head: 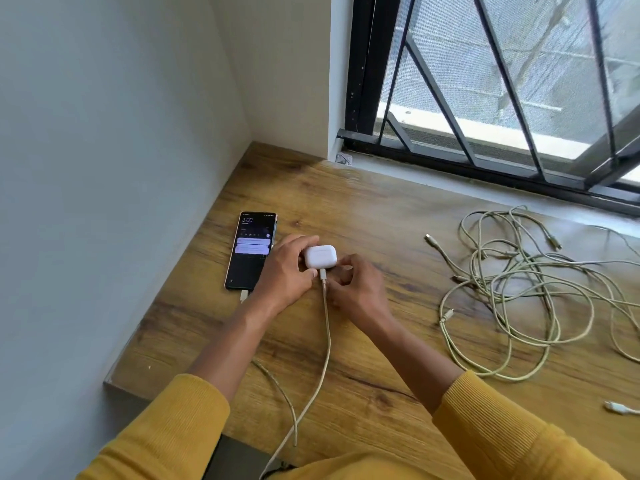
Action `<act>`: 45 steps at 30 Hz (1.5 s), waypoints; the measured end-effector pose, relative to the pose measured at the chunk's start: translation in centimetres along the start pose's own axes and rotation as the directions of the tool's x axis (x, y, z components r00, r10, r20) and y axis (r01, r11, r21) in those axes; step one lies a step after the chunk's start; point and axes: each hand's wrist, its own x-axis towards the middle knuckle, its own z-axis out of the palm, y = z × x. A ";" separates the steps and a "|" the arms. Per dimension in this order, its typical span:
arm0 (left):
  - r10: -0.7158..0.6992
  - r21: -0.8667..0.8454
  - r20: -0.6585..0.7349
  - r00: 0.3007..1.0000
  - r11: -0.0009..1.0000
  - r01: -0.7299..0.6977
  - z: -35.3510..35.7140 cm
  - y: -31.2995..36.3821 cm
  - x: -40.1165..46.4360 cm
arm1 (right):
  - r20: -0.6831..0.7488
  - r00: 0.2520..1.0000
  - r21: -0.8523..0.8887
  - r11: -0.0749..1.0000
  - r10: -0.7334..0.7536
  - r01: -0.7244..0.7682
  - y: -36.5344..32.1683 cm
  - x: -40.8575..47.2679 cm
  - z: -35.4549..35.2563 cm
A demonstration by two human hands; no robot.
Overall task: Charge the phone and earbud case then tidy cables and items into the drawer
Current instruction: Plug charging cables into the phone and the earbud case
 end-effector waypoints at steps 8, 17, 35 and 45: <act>0.021 -0.051 -0.192 0.981 0.998 -0.032 -1.1 2.3 -6.6 | -0.063 0.994 -0.062 0.994 -0.091 0.087 -1.8 -4.8 -1.7; -0.054 -0.076 -0.255 0.965 0.997 0.035 -2.4 3.4 -18.9 | -0.024 0.982 0.024 0.981 -0.190 0.190 -1.9 -14.6 -1.3; -0.388 0.035 -0.205 0.899 0.915 0.402 -2.9 -7.6 -42.2 | 0.210 0.927 0.183 0.944 -0.312 0.276 2.8 -34.4 12.0; -0.256 0.157 -0.188 0.948 0.945 0.286 -1.4 -25.4 -38.9 | 0.184 0.947 0.216 0.950 -0.265 0.224 11.6 -29.7 31.1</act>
